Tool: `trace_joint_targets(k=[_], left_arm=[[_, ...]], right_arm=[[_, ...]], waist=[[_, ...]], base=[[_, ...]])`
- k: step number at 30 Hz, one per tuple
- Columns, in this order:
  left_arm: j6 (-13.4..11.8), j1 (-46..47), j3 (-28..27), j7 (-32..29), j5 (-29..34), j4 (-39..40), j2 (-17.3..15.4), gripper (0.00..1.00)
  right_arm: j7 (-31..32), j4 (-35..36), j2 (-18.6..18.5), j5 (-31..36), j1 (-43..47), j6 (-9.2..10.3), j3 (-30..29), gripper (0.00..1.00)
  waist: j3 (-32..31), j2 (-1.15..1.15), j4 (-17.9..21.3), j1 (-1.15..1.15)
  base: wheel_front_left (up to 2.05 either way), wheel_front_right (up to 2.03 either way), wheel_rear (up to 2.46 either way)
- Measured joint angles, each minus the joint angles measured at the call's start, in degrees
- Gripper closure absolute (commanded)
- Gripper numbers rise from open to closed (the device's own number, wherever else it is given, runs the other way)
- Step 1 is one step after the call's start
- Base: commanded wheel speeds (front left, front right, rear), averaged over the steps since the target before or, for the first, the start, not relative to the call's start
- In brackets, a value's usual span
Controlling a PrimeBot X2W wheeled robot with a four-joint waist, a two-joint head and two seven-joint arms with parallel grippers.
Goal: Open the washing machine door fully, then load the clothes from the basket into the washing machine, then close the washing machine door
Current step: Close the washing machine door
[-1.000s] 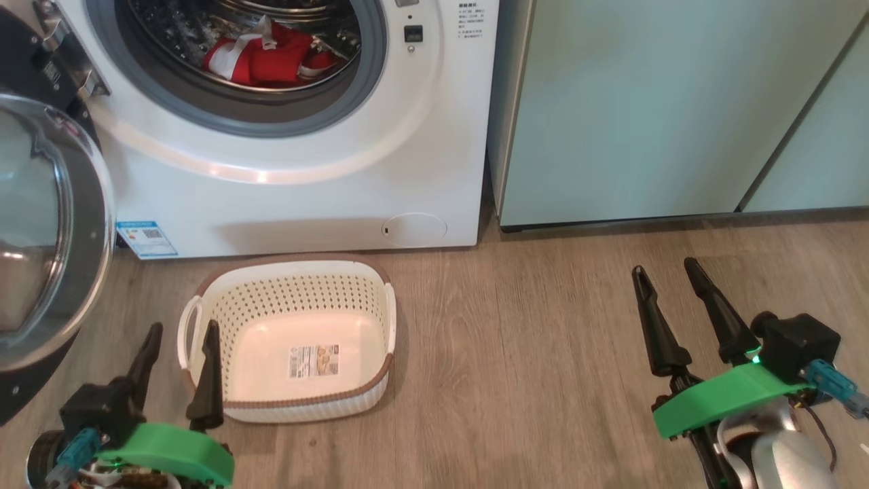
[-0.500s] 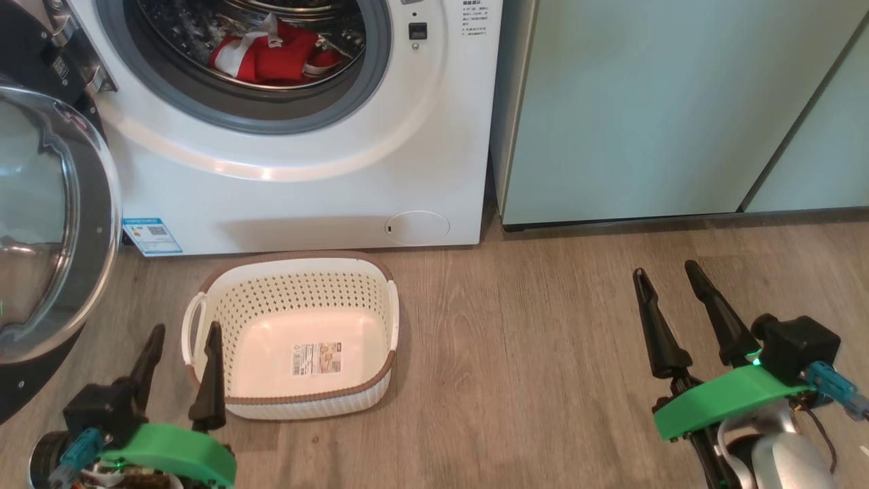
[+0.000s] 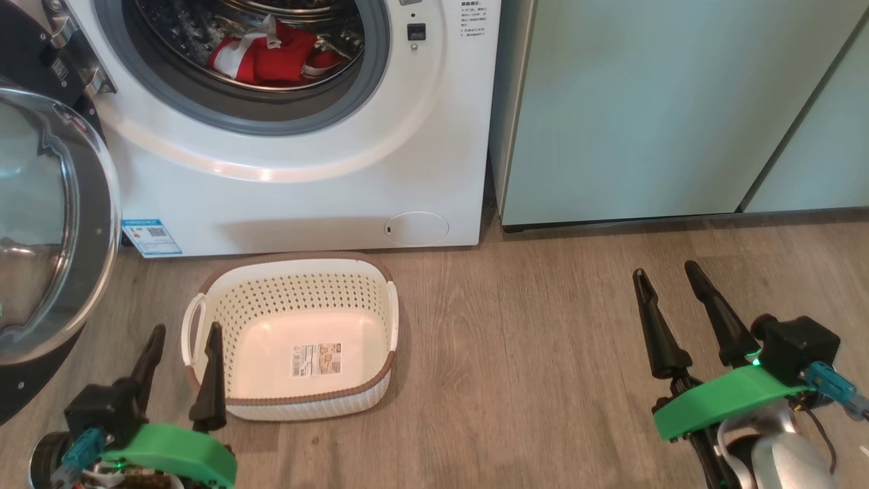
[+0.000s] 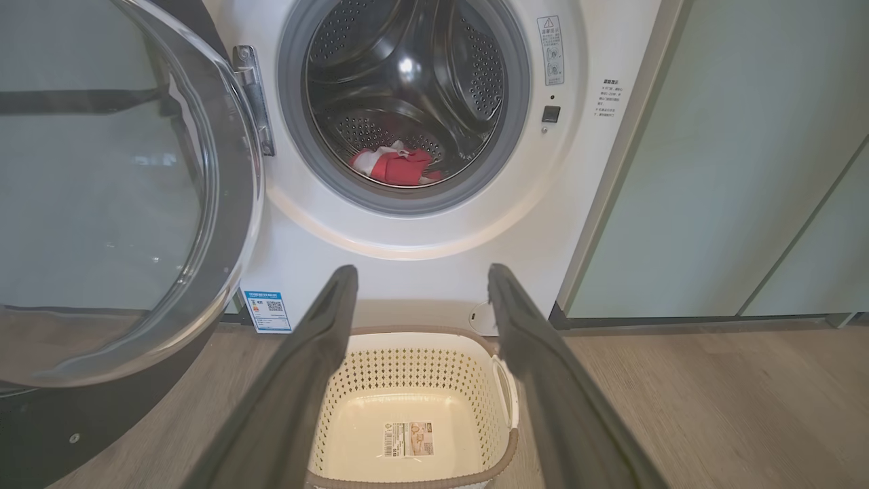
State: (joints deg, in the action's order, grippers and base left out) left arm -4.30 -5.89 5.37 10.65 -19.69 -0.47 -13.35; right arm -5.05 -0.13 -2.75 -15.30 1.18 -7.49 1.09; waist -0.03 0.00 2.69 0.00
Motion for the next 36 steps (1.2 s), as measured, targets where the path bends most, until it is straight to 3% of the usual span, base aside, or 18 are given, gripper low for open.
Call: trace_joint_targets(k=[7, 14, 36], left_arm=[[-0.1, 0.02, 0.32, 0.0, 0.0, -0.44, -0.15, 0.0], [-1.01, 0.36, 0.94, 0.0, 0.01, -1.08, -0.08, 0.0], [-3.2, 0.93, 1.21, 1.1, 0.01, -1.67, 0.22, 0.0]], right_arm=[[0.0, 0.04, 0.0, 0.0, 0.23, 0.0, -0.33, 0.0], [0.0, 0.35, 0.02, 0.01, 0.92, 0.0, -1.01, 0.0], [0.09, 2.0, 0.16, -0.87, 2.02, 0.0, 0.09, 0.0]], waist=[[-0.06, 0.0, -0.67, 0.0], [-0.25, 0.0, -4.09, 0.0], [-1.93, 0.0, -25.48, 0.0]], base=[[0.0, 0.0, 0.0], [0.0, 0.0, 0.0], [0.0, 0.0, 0.0]])
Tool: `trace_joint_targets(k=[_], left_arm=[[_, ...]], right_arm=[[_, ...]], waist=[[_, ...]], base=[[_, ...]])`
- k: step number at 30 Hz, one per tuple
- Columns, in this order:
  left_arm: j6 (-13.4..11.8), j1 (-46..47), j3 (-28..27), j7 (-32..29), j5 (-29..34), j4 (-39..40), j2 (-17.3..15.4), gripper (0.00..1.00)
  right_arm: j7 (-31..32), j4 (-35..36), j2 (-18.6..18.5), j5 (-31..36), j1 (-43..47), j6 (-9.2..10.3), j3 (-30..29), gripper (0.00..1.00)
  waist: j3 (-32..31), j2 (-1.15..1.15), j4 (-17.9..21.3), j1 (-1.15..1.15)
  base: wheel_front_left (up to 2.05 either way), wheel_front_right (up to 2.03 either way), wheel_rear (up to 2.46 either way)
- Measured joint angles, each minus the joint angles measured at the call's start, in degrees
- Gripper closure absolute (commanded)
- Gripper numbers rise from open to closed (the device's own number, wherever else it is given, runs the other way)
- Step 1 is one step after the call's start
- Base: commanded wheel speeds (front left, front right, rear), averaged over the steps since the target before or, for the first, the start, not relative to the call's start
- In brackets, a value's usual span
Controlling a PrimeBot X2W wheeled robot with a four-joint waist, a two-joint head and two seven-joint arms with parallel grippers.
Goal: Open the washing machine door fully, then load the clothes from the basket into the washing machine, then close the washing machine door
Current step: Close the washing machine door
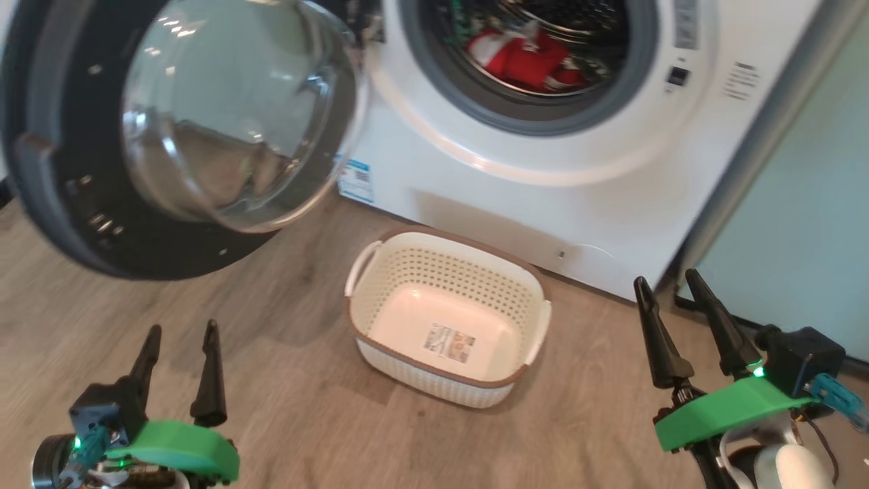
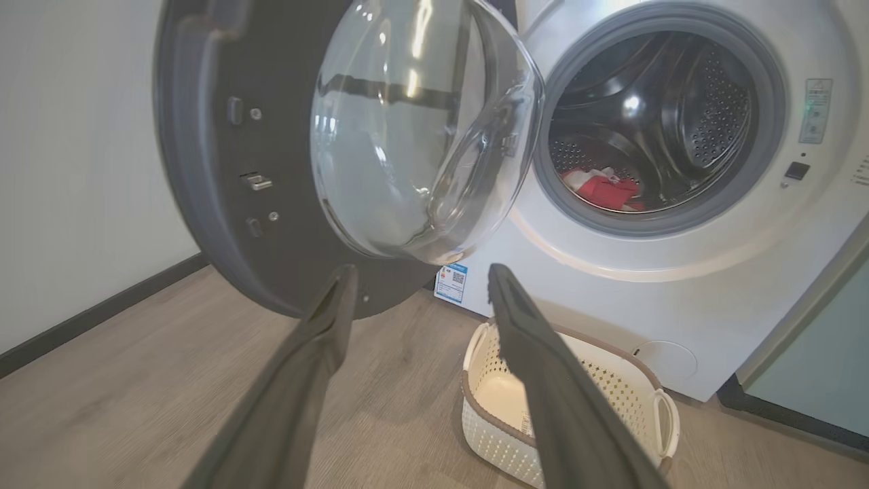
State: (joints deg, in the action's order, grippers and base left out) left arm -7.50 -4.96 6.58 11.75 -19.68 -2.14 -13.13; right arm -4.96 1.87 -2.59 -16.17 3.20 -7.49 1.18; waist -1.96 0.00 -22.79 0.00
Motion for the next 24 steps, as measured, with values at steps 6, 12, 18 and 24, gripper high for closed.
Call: trace_joint_targets(k=[6, 12, 18, 24], left_arm=[[-0.37, -0.06, -0.38, 0.0, 0.0, 0.62, -0.07, 0.0], [-1.32, -0.45, -1.05, 0.4, -0.02, 1.38, -0.09, 0.0], [-1.38, -1.02, -1.07, 0.68, -0.52, 1.79, -0.08, 0.0], [-1.77, -1.03, -1.09, 0.74, -0.52, 1.96, -0.09, 0.0]], right_arm=[[-0.08, -0.26, 0.02, -0.32, -0.01, 0.0, 0.6, 0.0], [-0.08, -0.93, 0.09, -0.54, -0.23, 0.0, 1.46, 0.0], [-0.07, -1.65, 0.09, -0.54, -0.34, 0.0, 2.32, 0.0], [-0.07, -1.93, 0.09, -0.52, -0.38, 0.0, 2.43, 0.0]], waist=[[-0.1, 0.0, -4.78, 0.0], [0.46, 0.0, -6.49, 0.0], [0.65, 0.0, -6.58, 0.0], [0.52, 0.0, -6.47, 0.0]], base=[[0.0, 0.0, 0.0], [0.0, 0.0, 0.0], [0.0, 0.0, 0.0], [0.0, 0.0, 0.0]])
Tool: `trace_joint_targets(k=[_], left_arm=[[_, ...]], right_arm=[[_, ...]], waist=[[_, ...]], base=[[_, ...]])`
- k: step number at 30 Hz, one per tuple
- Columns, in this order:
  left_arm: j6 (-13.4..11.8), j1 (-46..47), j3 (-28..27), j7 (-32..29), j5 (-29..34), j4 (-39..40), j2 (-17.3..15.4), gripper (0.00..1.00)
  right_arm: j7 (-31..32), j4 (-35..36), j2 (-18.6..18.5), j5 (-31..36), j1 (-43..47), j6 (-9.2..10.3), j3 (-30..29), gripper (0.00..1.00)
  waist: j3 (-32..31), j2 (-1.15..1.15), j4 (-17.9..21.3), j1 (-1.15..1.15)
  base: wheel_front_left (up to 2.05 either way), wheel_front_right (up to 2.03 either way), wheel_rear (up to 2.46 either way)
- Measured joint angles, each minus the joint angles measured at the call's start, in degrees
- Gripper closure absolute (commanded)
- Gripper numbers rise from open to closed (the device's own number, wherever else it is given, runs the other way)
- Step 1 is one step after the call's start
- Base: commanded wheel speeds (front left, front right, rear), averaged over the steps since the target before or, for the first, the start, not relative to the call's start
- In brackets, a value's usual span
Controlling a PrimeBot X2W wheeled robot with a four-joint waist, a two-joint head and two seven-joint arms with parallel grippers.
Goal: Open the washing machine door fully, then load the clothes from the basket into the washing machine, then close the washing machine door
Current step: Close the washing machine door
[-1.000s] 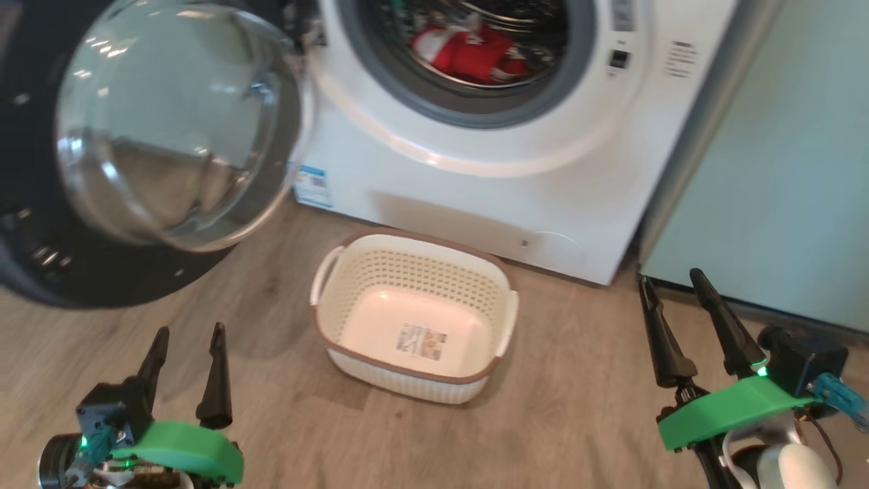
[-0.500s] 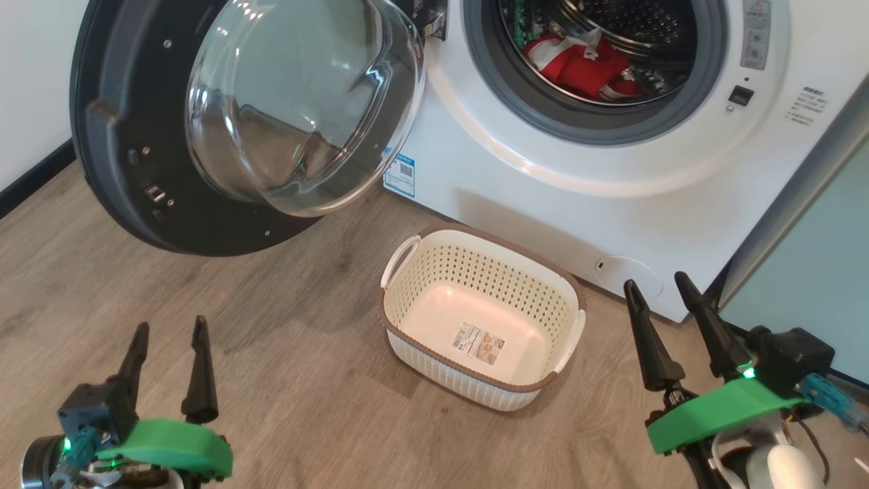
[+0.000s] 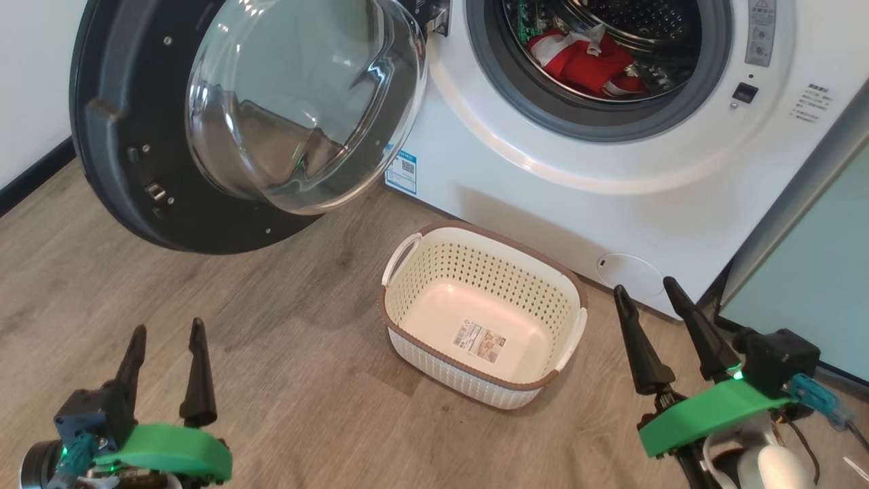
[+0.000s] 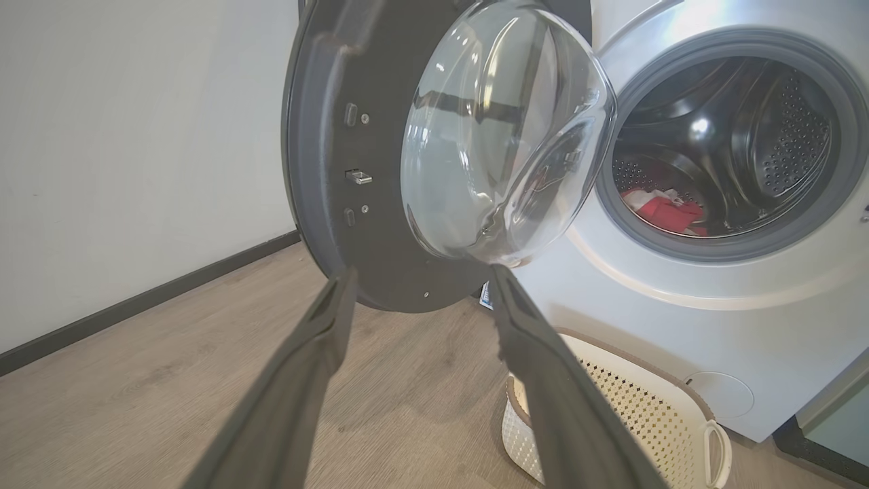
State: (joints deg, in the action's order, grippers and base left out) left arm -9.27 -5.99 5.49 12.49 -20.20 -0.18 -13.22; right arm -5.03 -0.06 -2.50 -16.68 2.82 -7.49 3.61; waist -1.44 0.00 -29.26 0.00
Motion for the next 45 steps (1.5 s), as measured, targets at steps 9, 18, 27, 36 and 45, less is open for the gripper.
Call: trace_joint_targets(k=[9, 18, 27, 36, 45], left_arm=[[-0.32, -0.04, -0.07, 0.21, -0.1, 0.35, -0.18, 1.0], [3.09, 2.97, -4.0, 1.29, -5.09, 7.39, -1.05, 1.0], [8.16, 21.75, -16.4, 1.02, -19.26, 9.77, -6.27, 1.0], [13.21, 42.29, -27.81, -9.89, -45.33, -15.96, -11.18, 1.0], [14.63, 47.9, -35.82, -15.52, -57.09, -35.64, -15.11, 1.0]], right_arm=[[-0.01, 0.0, 0.0, 0.05, -0.01, 0.0, -0.1, 0.0], [-0.02, 0.19, 0.01, 0.05, 0.09, 0.0, -0.8, 0.0], [1.04, 2.63, 0.03, 1.35, 0.05, 0.0, -1.29, 0.0], [2.05, 4.68, -0.01, 2.61, -3.53, 0.0, -0.94, 0.0], [2.5, 5.34, -0.84, 2.66, -4.82, 0.0, -0.7, 0.0]], waist=[[-0.33, 0.0, 0.22, 0.0], [-0.34, 0.0, 0.13, 0.0], [2.67, 0.0, 0.84, 0.0], [7.26, 0.0, 3.86, 0.0], [10.27, 0.0, 6.85, 0.0]], base=[[0.0, 0.0, 0.0], [0.0, 0.0, 0.0], [0.0, 0.0, 0.0], [0.0, 0.0, 0.0], [0.0, 0.0, 0.0]])
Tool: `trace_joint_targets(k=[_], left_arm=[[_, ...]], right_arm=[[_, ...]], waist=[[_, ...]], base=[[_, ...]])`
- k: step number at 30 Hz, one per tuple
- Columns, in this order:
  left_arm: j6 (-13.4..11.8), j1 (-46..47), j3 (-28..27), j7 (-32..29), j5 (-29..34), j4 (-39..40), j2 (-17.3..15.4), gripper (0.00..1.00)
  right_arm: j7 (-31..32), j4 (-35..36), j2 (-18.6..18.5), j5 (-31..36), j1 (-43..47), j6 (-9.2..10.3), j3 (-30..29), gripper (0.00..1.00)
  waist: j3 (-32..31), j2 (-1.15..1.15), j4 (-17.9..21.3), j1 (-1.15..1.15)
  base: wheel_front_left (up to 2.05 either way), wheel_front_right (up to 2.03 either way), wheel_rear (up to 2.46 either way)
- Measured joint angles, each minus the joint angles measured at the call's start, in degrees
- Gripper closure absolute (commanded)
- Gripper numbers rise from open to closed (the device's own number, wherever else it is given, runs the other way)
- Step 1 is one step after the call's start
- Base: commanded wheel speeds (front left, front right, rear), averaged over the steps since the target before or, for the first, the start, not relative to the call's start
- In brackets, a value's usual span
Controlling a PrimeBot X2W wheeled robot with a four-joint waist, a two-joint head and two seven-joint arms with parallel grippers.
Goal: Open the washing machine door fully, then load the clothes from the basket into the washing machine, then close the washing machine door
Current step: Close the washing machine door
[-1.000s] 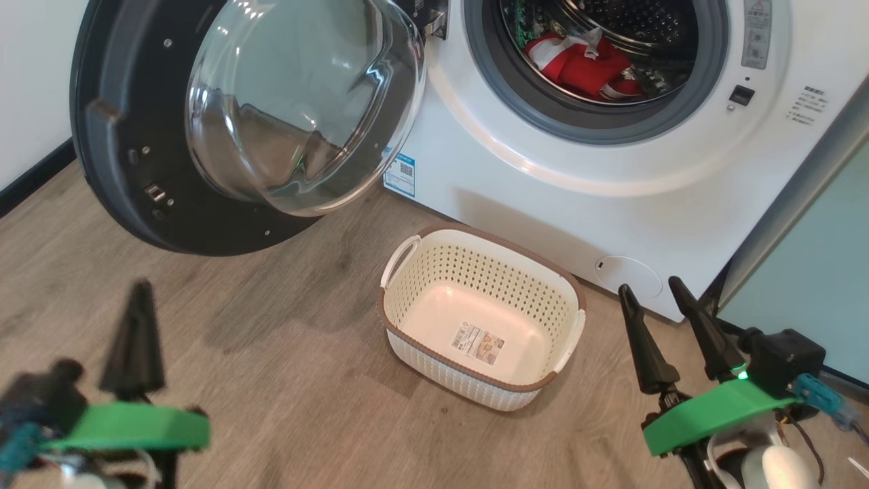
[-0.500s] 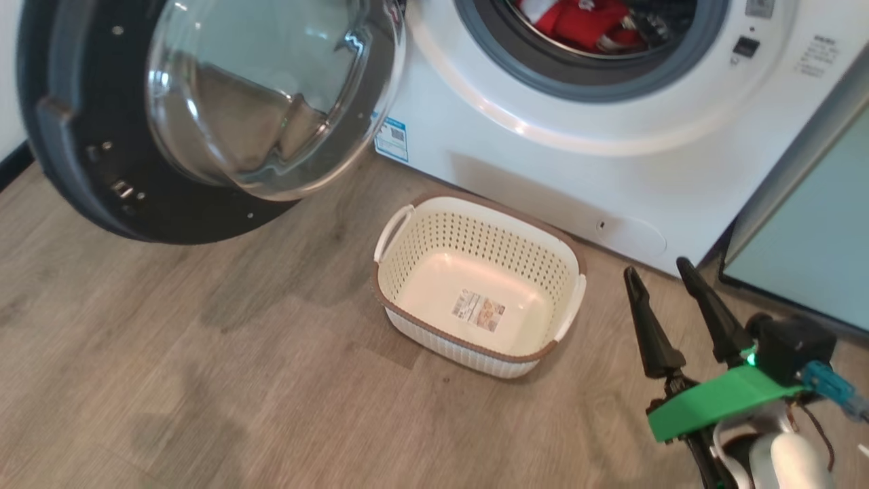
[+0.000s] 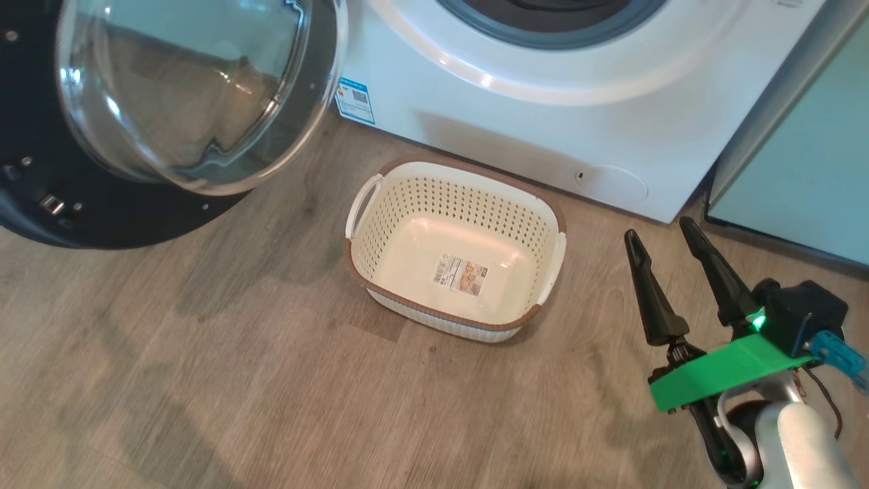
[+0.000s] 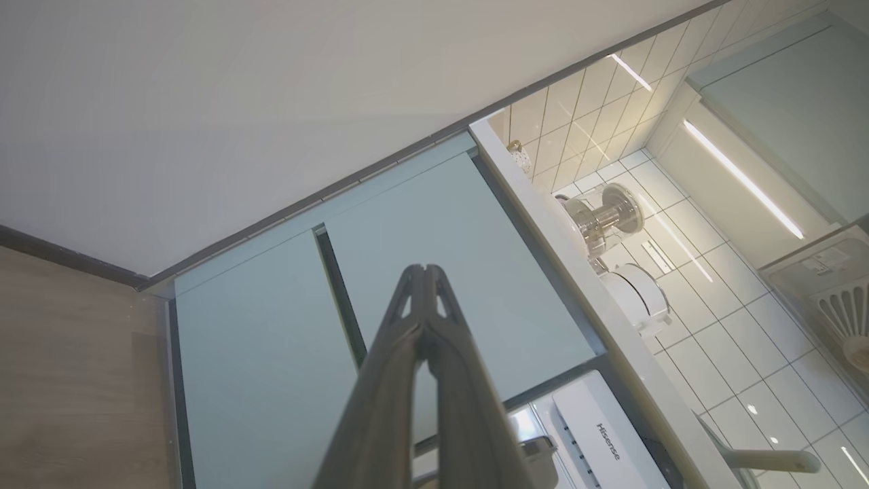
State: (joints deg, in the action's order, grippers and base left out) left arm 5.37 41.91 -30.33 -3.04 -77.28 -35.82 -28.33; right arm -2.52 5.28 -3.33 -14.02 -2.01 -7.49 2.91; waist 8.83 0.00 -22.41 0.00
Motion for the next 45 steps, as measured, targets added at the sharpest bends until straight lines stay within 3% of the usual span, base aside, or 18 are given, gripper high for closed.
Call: trace_joint_targets(k=[5, 18, 32, 45], left_arm=[[0.77, 0.85, -0.57, -1.51, -0.38, -5.81, -1.87, 1.0], [1.58, 1.86, 4.6, -12.52, -2.38, -13.21, -1.25, 1.0], [1.59, -1.57, 6.24, -17.79, -4.6, -12.57, 0.01, 1.0], [1.59, -6.1, 6.6, -28.0, -9.5, -6.79, 1.15, 1.0]], right_arm=[[0.11, 0.34, -0.58, 0.0, -1.0, 0.0, 0.08, 0.0], [1.05, 0.82, -0.96, 0.0, -2.59, 0.0, 0.9, 0.0], [1.04, 0.83, -1.82, 0.0, -3.32, 0.0, 1.07, 0.0], [1.01, 0.83, -1.87, 0.0, -3.32, 0.0, 1.13, 0.0]], waist=[[1.56, 0.0, 0.88, 0.0], [3.74, 0.0, 1.94, 0.0], [3.73, 0.0, 2.66, 0.0], [3.7, 0.0, 2.97, 0.0]], base=[[0.0, 0.0, 0.0], [0.0, 0.0, 0.0], [0.0, 0.0, 0.0], [0.0, 0.0, 0.0]])
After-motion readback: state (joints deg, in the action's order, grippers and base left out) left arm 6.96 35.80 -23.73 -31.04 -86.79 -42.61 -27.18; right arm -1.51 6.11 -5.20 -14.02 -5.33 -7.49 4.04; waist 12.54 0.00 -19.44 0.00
